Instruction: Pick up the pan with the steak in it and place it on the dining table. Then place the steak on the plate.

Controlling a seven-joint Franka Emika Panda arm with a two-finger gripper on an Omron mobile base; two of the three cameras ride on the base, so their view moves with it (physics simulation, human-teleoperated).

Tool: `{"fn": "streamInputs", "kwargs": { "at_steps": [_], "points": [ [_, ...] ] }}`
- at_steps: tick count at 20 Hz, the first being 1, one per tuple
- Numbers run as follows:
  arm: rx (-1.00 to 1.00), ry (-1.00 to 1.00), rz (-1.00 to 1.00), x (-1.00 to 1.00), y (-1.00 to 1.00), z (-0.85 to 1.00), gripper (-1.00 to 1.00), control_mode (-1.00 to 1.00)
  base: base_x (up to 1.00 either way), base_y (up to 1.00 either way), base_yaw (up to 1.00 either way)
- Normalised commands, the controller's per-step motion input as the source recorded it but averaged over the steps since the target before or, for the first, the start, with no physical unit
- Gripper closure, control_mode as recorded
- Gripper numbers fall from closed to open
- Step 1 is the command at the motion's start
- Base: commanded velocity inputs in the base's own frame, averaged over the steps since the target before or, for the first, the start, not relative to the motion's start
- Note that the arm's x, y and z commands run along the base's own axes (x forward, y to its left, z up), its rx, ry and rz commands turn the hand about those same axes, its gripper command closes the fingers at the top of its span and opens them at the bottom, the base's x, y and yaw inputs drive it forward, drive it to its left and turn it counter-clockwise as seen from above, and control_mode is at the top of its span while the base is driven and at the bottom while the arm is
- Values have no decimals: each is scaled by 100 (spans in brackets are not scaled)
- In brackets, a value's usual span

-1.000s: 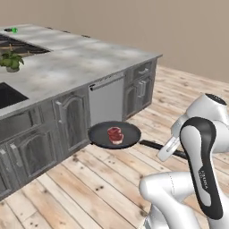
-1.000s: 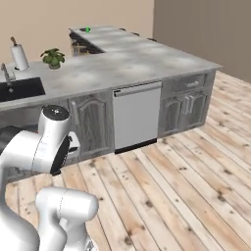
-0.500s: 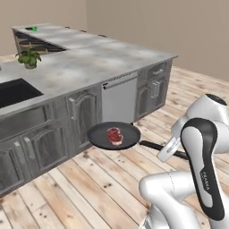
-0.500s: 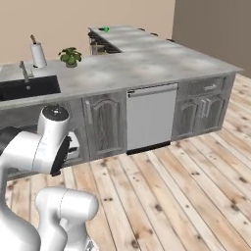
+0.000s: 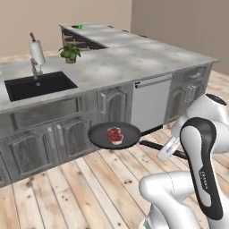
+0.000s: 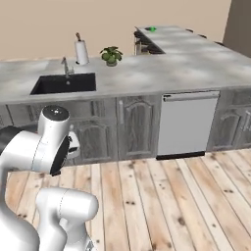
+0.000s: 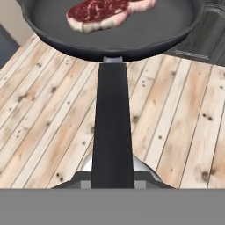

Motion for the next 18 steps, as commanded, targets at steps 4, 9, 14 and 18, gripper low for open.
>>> {"fn": "streamInputs", "kwargs": {
  "at_steps": [4, 9, 14, 18],
  "points": [
    [0, 0, 0, 0, 0, 0, 100, 100, 0, -1, 33],
    [0, 0, 0, 0, 0, 0, 100, 100, 8, -4, -1],
    [0, 0, 0, 0, 0, 0, 100, 100, 52, -67, -1],
    [0, 0, 0, 0, 0, 0, 100, 100, 79, -80, 0]
  ]
}}
